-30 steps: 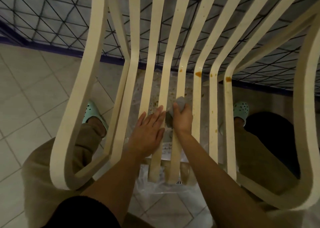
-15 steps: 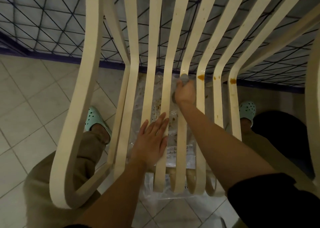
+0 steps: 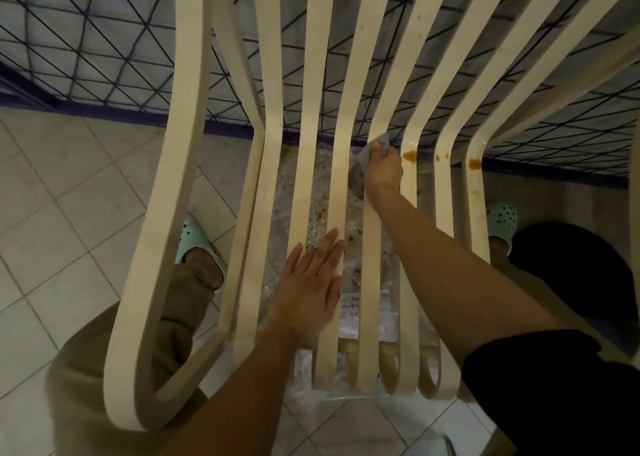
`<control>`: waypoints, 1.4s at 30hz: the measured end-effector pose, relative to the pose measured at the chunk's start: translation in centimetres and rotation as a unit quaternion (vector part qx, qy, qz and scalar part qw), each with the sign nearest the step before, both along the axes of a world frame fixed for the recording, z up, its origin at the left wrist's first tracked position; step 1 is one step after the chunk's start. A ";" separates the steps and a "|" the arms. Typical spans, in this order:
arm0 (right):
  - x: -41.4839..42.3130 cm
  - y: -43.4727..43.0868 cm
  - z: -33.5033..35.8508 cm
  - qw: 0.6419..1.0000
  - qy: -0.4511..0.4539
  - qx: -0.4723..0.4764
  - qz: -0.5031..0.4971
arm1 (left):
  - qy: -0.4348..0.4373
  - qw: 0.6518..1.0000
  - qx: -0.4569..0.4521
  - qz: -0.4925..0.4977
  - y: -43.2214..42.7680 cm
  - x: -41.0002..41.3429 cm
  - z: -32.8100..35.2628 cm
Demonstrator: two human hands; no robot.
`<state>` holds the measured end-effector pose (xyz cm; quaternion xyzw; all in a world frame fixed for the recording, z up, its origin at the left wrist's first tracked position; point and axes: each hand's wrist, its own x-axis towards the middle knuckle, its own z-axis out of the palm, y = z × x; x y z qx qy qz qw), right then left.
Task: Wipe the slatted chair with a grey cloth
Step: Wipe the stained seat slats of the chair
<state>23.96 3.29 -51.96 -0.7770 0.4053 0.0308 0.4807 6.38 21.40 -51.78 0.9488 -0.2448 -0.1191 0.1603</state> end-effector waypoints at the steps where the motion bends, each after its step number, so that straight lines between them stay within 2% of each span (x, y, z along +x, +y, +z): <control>1: 0.0 0.0 0.0 1.000 0.001 -0.005 0.006 | 0.001 1.000 -0.002 0.000 0.0 0.0 0.0; 11: -4.8 1.1 1.1 0.995 0.037 -0.018 0.091 | 0.012 1.000 0.022 0.003 0.3 0.4 -0.3; 16: -10.6 2.3 1.7 0.995 0.007 -0.011 0.095 | 0.008 1.000 0.010 0.002 0.3 0.2 -0.3; 24: -20.6 4.7 2.8 0.995 0.045 0.013 0.086 | -0.010 1.000 0.026 0.013 -0.1 0.2 0.0; 30: -25.9 3.8 5.2 0.982 0.090 0.043 0.158 | -0.016 1.000 0.020 0.008 -0.2 0.1 0.3; 32: -26.6 3.5 6.3 0.981 0.074 0.038 0.178 | -0.022 1.000 0.018 0.008 -0.2 0.0 0.3; 37: -26.2 4.0 7.5 0.974 -0.027 -0.045 0.220 | -0.021 1.000 0.006 0.007 -0.2 0.1 0.3; 42: -25.5 5.3 5.1 0.955 -0.011 -0.061 0.291 | -0.012 0.999 0.032 -0.014 0.0 0.1 -0.5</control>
